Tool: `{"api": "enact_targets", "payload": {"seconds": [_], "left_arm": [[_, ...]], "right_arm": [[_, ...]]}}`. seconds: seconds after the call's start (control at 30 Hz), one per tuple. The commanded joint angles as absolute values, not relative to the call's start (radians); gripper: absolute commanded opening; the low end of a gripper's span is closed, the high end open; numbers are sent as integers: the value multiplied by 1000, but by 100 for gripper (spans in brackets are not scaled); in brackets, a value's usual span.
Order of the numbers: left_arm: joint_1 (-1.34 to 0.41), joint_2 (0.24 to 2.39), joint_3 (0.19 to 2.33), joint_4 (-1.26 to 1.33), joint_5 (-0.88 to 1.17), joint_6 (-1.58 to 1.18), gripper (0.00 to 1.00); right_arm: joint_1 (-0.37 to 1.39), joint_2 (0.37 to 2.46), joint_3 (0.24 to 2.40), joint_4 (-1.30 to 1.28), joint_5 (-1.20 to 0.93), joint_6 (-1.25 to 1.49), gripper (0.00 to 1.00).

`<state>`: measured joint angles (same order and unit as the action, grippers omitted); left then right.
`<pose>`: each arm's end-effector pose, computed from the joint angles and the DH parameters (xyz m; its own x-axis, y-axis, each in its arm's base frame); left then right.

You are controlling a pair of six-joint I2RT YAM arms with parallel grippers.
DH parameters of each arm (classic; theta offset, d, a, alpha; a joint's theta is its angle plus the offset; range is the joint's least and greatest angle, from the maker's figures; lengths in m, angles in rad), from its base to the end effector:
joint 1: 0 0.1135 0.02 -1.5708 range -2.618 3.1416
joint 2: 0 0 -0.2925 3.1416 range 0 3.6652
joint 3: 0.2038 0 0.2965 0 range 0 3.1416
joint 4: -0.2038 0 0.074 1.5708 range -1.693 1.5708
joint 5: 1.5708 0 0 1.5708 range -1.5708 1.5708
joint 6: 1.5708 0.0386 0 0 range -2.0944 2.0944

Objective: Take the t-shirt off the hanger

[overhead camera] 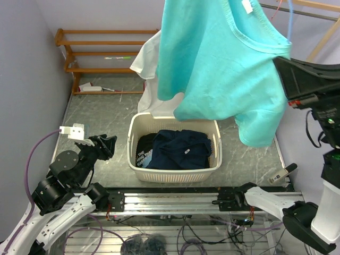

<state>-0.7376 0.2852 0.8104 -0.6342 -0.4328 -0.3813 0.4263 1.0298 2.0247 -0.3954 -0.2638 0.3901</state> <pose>0.0618 -0.0343 0.3814 -0.1871 -0.2864 -0.9397 0.2503 0.9111 -0.3276 0.0587 0.0377 0.7032 0.2488 0.5162 -0.8195 -0.7459 0.6419 0.1779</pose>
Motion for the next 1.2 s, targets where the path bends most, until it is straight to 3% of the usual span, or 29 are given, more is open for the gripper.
{"api": "enact_targets", "payload": {"seconds": [0.0, 0.33, 0.57, 0.83, 1.17], "left_arm": [[-743, 284, 814, -616, -423, -371, 56], [-743, 254, 811, -605, -406, -367, 57], [-744, 242, 804, -567, -348, -344, 58], [-743, 325, 822, -359, -42, -251, 69], [-743, 644, 1138, -235, 265, -106, 73]], "right_arm": [[424, 1015, 2090, -352, -340, 445, 0], [423, 935, 1821, -559, -414, 359, 0], [423, 800, 1647, -705, -344, 243, 0], [423, 784, 1541, -858, -546, 195, 0], [423, 775, 1488, -892, -710, 140, 0]]}}
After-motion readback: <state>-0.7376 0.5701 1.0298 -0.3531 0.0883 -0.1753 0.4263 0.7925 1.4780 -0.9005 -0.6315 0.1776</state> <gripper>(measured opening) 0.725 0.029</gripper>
